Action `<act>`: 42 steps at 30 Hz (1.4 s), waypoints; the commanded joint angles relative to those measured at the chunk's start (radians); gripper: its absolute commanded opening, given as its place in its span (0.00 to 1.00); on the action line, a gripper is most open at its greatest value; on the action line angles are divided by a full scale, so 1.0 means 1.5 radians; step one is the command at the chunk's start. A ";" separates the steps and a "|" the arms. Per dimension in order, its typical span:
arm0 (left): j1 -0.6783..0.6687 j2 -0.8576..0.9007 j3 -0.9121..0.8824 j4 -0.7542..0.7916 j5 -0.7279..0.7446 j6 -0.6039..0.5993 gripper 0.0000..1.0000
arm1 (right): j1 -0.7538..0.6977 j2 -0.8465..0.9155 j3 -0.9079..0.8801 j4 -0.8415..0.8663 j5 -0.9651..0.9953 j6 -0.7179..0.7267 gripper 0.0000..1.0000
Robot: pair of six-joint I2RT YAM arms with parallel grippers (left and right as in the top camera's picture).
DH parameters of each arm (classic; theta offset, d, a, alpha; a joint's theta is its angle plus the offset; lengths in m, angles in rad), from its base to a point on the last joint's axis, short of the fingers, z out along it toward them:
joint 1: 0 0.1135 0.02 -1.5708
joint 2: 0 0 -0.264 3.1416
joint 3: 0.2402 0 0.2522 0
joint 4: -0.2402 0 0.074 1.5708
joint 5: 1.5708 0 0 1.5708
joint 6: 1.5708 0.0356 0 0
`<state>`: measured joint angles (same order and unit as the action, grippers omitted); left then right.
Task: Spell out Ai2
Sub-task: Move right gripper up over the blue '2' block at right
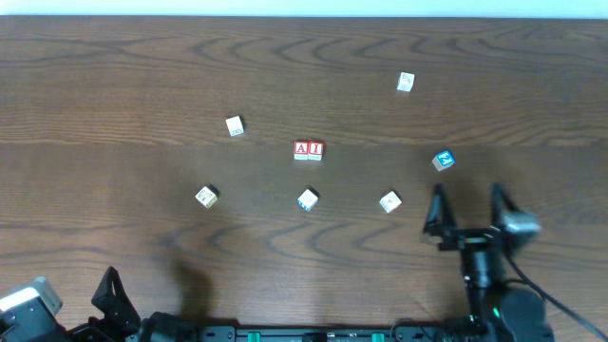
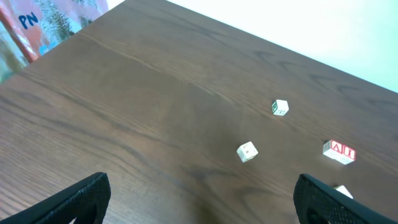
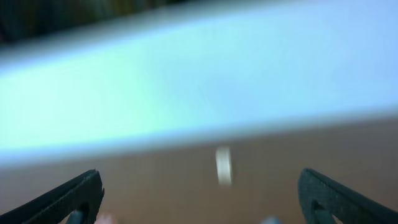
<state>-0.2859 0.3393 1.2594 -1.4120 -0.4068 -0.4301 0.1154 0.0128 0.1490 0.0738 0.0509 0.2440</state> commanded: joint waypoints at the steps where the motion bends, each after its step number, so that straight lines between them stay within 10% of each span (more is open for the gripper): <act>1: -0.003 -0.004 -0.001 -0.005 -0.009 -0.003 0.95 | -0.005 -0.005 0.004 0.090 0.089 0.052 0.99; 17: -0.003 -0.004 -0.001 -0.059 -0.009 -0.003 0.95 | -0.005 -0.005 0.003 -0.134 0.093 0.052 0.99; 26: -0.003 -0.004 -0.001 -0.059 -0.009 -0.003 0.95 | -0.005 0.019 0.003 -0.009 0.181 0.085 0.99; 42: -0.003 -0.004 -0.001 -0.059 -0.009 -0.003 0.95 | -0.005 0.522 0.240 -0.019 0.023 0.106 0.99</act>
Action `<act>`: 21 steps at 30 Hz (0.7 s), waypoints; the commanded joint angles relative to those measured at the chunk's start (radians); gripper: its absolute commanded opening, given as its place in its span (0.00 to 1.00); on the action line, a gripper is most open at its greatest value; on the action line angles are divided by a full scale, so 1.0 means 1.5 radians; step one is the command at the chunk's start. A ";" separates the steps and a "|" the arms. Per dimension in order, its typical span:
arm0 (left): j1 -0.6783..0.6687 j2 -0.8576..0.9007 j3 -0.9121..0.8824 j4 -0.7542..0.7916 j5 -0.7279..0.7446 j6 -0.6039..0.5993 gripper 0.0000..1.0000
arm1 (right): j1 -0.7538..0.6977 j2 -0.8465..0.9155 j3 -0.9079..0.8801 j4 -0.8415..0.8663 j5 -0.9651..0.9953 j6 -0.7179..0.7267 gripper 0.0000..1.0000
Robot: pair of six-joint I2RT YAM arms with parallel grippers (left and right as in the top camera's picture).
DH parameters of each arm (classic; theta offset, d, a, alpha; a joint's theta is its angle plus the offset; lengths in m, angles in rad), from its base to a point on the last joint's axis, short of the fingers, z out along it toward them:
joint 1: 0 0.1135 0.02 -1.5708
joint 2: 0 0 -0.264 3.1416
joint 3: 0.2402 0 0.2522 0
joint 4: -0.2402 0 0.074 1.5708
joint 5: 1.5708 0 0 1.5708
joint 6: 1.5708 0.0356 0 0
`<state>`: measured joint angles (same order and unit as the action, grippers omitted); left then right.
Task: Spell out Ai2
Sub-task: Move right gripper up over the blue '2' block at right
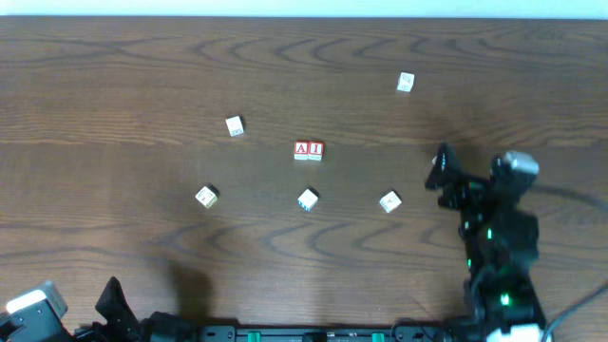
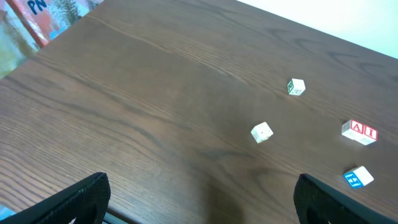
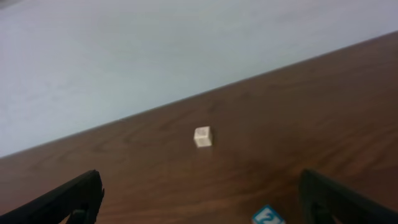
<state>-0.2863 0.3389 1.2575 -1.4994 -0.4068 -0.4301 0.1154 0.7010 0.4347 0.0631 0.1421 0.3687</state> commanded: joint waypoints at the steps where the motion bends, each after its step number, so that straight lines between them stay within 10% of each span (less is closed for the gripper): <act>1: -0.002 -0.004 0.001 -0.001 -0.009 -0.003 0.95 | -0.005 0.097 0.074 -0.023 -0.042 0.034 0.99; 21: -0.002 -0.004 0.001 -0.001 -0.009 -0.003 0.95 | -0.005 0.581 0.518 -0.470 -0.012 0.465 0.99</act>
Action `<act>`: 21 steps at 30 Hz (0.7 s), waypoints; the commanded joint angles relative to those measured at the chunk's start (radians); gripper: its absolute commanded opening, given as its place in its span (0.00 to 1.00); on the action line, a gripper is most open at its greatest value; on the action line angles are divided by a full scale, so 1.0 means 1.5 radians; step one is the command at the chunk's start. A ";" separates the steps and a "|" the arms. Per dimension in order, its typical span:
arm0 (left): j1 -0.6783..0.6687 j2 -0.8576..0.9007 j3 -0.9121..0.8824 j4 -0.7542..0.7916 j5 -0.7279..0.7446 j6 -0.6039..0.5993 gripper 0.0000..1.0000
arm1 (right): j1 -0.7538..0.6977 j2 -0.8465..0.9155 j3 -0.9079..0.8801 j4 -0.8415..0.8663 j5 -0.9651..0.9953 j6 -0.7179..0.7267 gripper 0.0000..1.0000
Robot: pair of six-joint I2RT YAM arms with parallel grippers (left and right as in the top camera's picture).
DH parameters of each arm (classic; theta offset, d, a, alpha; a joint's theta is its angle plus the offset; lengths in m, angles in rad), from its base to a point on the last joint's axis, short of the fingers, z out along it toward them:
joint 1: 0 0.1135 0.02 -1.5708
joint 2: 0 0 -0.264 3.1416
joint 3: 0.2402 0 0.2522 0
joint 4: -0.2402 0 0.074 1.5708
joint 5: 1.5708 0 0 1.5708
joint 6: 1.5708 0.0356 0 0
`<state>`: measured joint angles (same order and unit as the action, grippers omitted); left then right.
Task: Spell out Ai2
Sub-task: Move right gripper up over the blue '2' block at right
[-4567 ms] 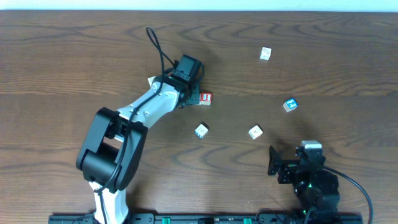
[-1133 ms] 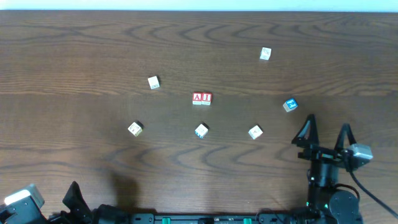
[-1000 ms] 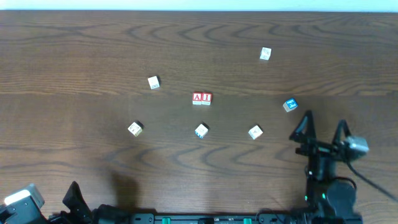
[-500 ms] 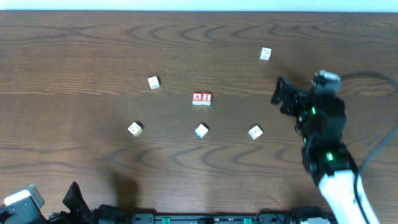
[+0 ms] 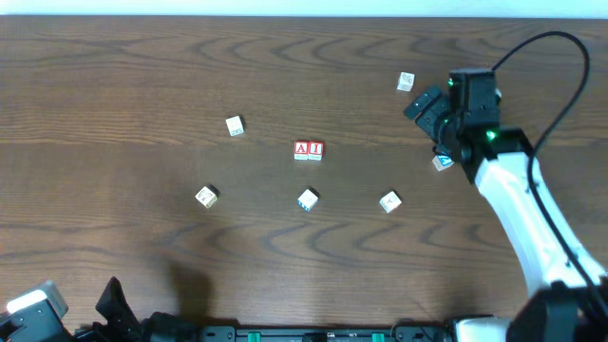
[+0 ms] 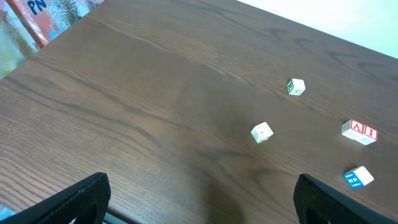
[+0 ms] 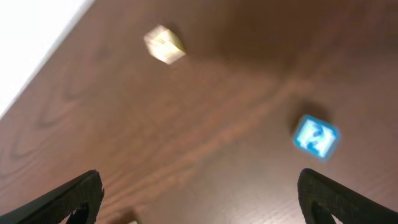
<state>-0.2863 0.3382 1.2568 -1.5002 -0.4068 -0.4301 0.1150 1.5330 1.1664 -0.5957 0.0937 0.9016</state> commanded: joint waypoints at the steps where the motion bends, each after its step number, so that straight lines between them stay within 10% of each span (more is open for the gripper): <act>1: -0.002 -0.003 0.001 0.000 -0.009 -0.003 0.95 | -0.005 0.038 0.038 -0.052 0.020 0.129 0.99; 12: -0.002 -0.003 0.001 0.000 -0.009 -0.003 0.95 | -0.030 0.143 0.063 -0.188 0.018 0.222 0.99; 21: -0.002 -0.003 0.001 0.000 -0.009 -0.003 0.95 | -0.082 0.202 0.063 -0.153 0.022 0.116 0.99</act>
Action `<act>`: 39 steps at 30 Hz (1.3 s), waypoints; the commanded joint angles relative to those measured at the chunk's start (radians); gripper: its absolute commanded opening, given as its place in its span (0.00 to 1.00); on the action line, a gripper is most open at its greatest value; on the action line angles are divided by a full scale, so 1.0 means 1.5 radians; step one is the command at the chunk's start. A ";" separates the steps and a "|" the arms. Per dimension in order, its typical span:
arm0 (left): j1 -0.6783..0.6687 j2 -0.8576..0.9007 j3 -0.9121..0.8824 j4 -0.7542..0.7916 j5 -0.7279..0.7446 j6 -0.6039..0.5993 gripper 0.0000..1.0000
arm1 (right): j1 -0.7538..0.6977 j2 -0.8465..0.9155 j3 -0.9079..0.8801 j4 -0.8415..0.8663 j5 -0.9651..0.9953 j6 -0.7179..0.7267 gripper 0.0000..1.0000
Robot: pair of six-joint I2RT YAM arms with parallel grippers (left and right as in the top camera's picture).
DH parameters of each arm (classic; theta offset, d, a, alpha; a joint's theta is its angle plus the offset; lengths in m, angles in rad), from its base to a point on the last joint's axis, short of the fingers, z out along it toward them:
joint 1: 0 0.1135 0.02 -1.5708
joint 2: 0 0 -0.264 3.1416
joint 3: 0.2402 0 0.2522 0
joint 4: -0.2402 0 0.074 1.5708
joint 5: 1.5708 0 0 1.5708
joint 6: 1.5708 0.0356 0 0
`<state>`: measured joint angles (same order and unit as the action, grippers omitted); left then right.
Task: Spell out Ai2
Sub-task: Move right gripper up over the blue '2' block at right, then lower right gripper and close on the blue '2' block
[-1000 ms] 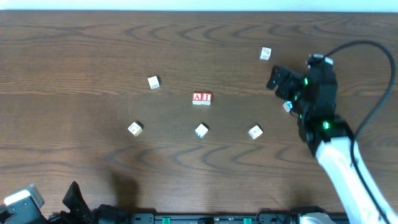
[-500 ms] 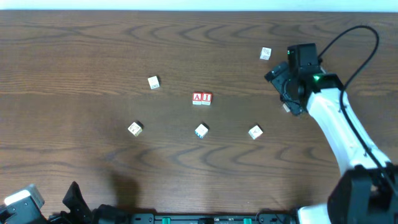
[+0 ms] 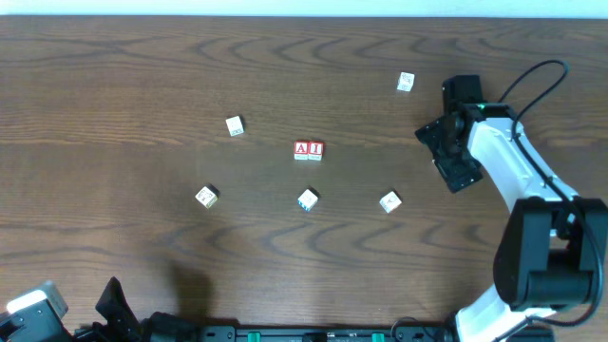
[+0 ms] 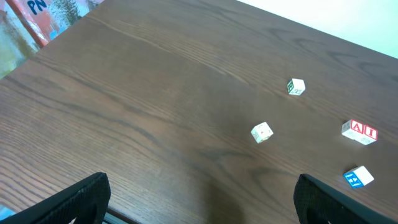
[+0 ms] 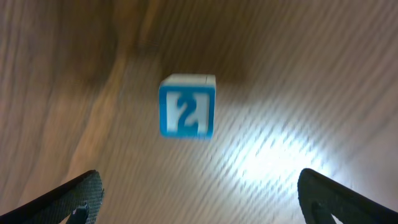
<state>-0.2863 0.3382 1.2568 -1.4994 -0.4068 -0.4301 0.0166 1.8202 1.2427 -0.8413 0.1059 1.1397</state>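
Observation:
The red-lettered A and I blocks [image 3: 308, 150] stand side by side at the table's middle and also show in the left wrist view as the A and I pair [image 4: 359, 131]. The blue block with a white 2 [image 5: 186, 106] lies flat on the wood straight below my right gripper [image 5: 199, 208], which is open and not touching it. In the overhead view my right gripper [image 3: 443, 155] covers that block. My left gripper [image 4: 199, 205] is open and holds nothing, low at the near left edge [image 3: 112, 304].
Several loose white blocks lie around: one at the far right [image 3: 406, 82], one left of the pair [image 3: 235, 125], one nearer left [image 3: 206, 197], one with blue marks [image 3: 307, 199] and one more [image 3: 389, 201] in front of the pair. A coloured board [image 4: 37, 18] stands beyond the table's left.
My right gripper has shifted from just beyond the 2 block to directly over it, facing down; the block now sits centred in the right wrist view. The left arm has not moved.
My right gripper was open near the front right, short of the 2 block, and the left arm settled slightly lower. The right gripper then stood closer to the block, then past it on the far side, and now hangs open over it. No block has moved.

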 commanded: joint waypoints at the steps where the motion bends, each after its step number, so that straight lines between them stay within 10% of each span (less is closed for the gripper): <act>1: -0.002 -0.003 0.001 -0.001 -0.009 -0.003 0.95 | -0.022 0.012 0.012 0.026 0.015 -0.058 0.99; 39: -0.002 -0.003 0.001 -0.001 -0.009 -0.003 0.95 | -0.053 0.077 0.012 0.102 -0.029 -0.102 0.47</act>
<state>-0.2863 0.3382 1.2568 -1.4994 -0.4072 -0.4301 -0.0608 1.9289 1.2427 -0.6876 0.0586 0.9836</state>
